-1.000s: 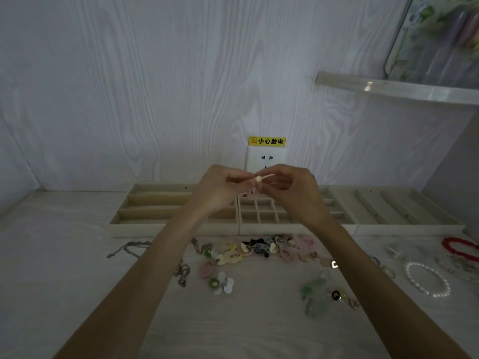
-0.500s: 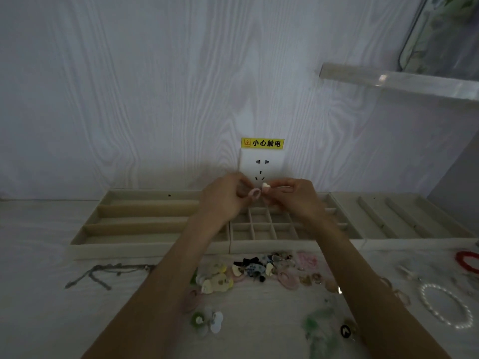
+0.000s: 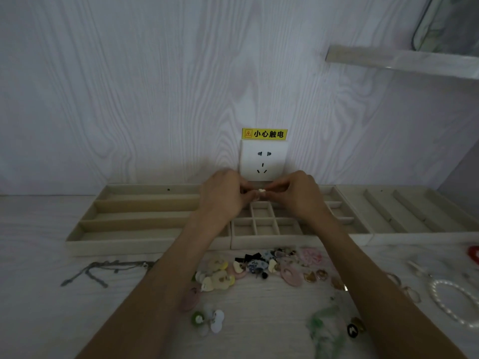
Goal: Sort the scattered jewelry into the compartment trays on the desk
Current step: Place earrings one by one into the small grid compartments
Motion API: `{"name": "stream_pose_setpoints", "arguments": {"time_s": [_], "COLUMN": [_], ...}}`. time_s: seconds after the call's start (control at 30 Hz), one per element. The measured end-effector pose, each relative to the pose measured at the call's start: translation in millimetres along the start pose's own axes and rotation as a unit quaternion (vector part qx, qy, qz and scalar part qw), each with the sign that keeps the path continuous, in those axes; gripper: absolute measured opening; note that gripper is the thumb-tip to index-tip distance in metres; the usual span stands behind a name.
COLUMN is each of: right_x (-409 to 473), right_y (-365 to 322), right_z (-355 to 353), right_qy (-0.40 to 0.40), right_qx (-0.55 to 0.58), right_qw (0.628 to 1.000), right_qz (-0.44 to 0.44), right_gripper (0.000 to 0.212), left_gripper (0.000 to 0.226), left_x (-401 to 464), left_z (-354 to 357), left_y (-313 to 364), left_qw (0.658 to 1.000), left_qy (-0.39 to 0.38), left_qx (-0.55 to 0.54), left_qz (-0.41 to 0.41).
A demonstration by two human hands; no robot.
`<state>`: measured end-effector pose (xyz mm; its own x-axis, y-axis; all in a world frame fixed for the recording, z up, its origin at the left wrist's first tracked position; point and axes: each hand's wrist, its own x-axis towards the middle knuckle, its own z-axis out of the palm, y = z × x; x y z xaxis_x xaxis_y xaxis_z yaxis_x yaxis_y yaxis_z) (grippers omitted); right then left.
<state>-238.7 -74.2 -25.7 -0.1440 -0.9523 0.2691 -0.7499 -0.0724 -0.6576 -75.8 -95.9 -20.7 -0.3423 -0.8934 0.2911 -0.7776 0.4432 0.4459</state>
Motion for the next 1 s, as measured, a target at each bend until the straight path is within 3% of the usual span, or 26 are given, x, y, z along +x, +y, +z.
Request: {"name": "stream_pose_setpoints", "arguments": {"time_s": [0.23,0.43,0.67,0.87,1.0], "right_x": [1,0,1,-10,-29], "right_y": [-10,-16,-17,-25,-32], "right_z": [5,4,9,-19,-66], "right_qy": [0.019,0.043,0.044,-0.004,-0.125], "right_qx": [-0.104,-0.100,-0.128,-0.083,-0.072], "right_qw": [0.994,0.994,0.990,0.997,0.989], "right_qz": [0.011,0.024,0.029,0.001,-0.031], "right_gripper": [0.020,0.016,0.013,0.010,0.012], "left_gripper": [0.031,0.038,0.039,0.037,0.028], "left_x": [1,-3,-5,-23,-46], "left_z": [-5,-15,-15,-41,-49], "left_y": [4,10,17,23,33], "left_qw": [0.996,0.980,0.975,0.989,0.992], "left_qy": [-0.080,-0.149,-0.158,-0.105,-0.084], "left_qx": [0.044,0.134,0.155,0.105,0.058], "left_qz": [0.020,0.019,0.026,0.025,0.067]}}
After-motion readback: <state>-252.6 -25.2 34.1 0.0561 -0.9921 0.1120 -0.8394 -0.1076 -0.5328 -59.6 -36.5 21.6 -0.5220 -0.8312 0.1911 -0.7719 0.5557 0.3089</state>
